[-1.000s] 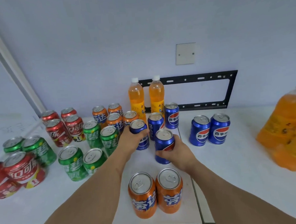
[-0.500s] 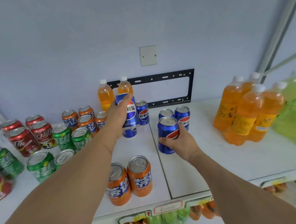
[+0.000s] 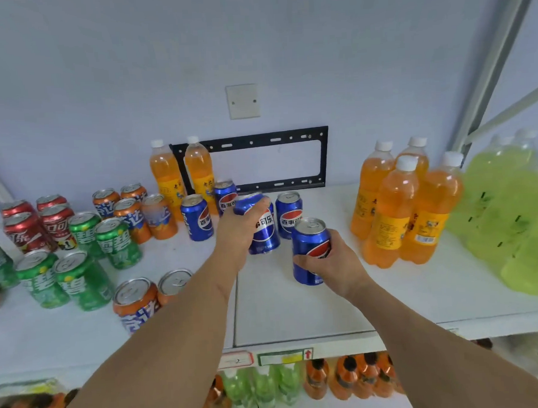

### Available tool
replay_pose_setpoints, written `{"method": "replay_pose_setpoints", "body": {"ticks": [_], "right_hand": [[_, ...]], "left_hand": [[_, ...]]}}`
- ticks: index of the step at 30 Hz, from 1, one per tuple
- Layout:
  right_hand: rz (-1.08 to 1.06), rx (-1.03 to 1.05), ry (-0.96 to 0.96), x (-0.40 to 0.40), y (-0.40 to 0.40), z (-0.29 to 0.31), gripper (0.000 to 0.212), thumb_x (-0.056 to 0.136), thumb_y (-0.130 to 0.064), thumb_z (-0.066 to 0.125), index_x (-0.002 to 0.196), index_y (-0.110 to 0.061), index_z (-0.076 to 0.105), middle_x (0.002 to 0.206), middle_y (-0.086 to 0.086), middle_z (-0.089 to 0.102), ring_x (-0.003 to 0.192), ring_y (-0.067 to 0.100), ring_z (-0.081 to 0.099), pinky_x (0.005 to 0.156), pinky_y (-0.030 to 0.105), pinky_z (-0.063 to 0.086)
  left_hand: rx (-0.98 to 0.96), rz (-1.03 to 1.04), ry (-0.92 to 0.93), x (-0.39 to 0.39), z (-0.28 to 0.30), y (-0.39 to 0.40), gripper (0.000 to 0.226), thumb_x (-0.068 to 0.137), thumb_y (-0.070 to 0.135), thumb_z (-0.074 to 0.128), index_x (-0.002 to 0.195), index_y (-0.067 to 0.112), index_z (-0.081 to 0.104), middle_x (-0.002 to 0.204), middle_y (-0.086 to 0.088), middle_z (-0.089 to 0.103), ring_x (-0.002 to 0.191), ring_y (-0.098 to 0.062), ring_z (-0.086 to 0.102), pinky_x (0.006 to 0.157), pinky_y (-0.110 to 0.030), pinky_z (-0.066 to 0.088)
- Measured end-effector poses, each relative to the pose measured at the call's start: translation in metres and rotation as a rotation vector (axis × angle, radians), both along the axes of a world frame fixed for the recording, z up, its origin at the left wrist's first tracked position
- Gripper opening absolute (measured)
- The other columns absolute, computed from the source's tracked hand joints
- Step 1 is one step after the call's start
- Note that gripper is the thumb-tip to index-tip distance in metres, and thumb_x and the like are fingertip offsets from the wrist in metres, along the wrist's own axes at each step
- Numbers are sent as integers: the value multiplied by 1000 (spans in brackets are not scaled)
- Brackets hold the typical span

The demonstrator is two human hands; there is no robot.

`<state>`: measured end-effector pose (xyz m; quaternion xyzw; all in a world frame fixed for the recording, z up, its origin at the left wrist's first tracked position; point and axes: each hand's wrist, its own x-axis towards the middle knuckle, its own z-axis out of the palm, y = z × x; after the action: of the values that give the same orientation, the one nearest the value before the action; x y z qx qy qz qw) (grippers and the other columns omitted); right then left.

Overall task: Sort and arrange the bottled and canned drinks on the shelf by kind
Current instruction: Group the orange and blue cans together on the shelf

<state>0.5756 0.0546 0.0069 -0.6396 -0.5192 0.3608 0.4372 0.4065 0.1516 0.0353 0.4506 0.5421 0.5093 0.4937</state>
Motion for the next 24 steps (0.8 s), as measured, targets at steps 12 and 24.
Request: {"method": "replay_pose_setpoints", "body": {"ticks": [12,24], "right_hand": [[31,-57,-46,27,-10,-14,77,73,-31,83,136,-25,39,117,-9,54,106,12,53,83,23,44],[23,-101,-69,27,-4,-20,79,75,-34,81,138,-24,36,117,-11,50,107,10,50,85,23,43]], "left_hand": [[-44,-35,136,19,-47,-15,61,78,34,81,128,24,50,115,7,58,105,-15,57,81,-27,49],[-85,-98,146,9,-48,-3,65,79,26,80,135,22,48,125,4,57,110,-15,53,89,-32,47]]}}
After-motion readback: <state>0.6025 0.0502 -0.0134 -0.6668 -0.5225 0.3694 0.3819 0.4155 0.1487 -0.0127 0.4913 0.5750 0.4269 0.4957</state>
